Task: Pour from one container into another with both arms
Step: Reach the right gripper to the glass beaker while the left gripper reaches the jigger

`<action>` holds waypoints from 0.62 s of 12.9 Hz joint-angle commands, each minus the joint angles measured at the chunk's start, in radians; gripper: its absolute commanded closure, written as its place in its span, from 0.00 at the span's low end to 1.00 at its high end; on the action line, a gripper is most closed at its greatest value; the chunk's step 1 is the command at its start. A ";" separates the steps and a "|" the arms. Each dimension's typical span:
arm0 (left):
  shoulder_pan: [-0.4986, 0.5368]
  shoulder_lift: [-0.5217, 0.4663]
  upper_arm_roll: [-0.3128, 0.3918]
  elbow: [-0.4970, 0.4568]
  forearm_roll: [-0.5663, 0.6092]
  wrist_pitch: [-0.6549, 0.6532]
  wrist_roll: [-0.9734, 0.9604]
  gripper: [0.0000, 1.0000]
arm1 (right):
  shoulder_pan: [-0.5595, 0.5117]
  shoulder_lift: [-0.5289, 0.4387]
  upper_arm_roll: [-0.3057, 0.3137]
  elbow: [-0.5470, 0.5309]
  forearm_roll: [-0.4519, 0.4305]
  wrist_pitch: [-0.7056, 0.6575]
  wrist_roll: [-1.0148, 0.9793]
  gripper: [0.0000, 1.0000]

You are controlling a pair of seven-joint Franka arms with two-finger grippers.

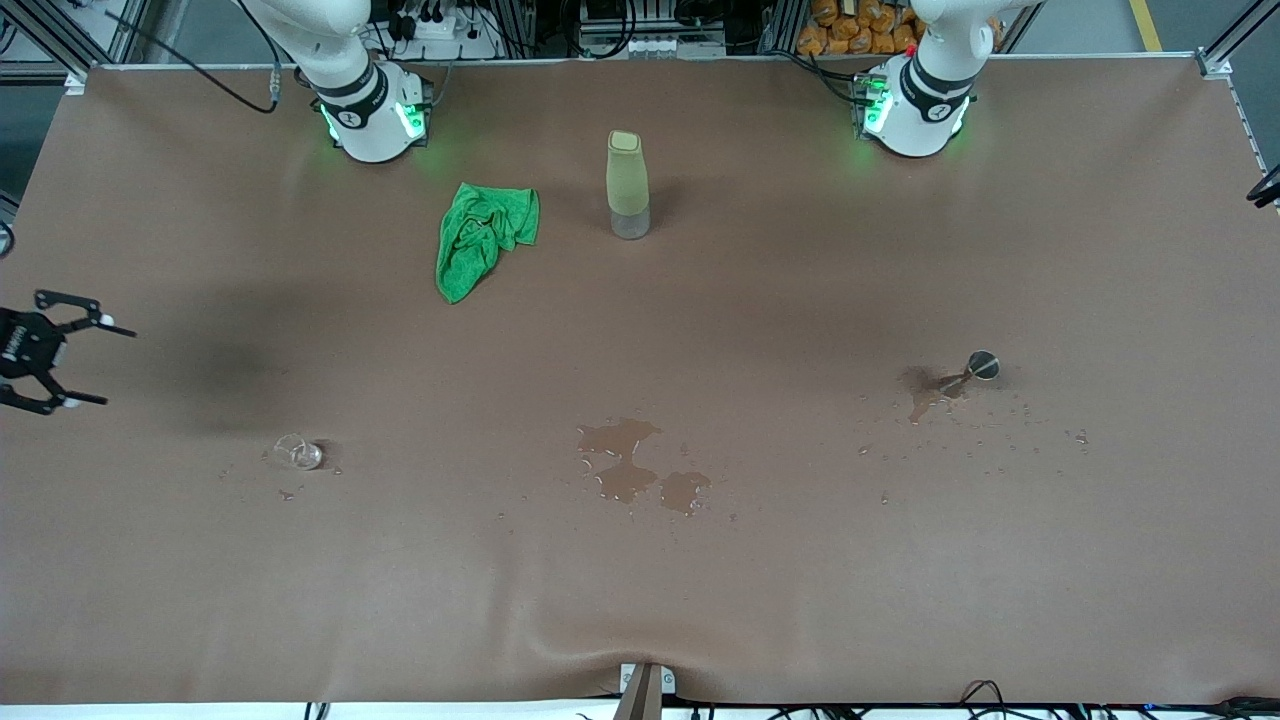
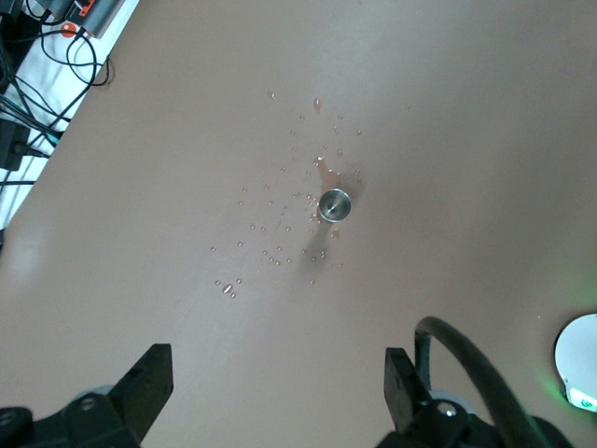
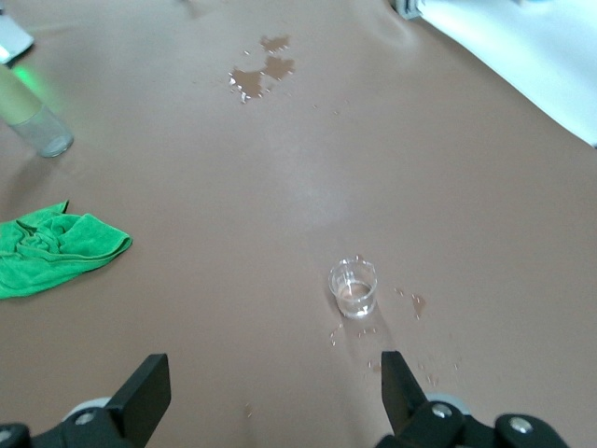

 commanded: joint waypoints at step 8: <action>0.226 0.103 -0.006 -0.240 -0.303 0.121 0.325 0.00 | -0.034 0.266 0.020 0.033 0.320 -0.113 -0.376 0.00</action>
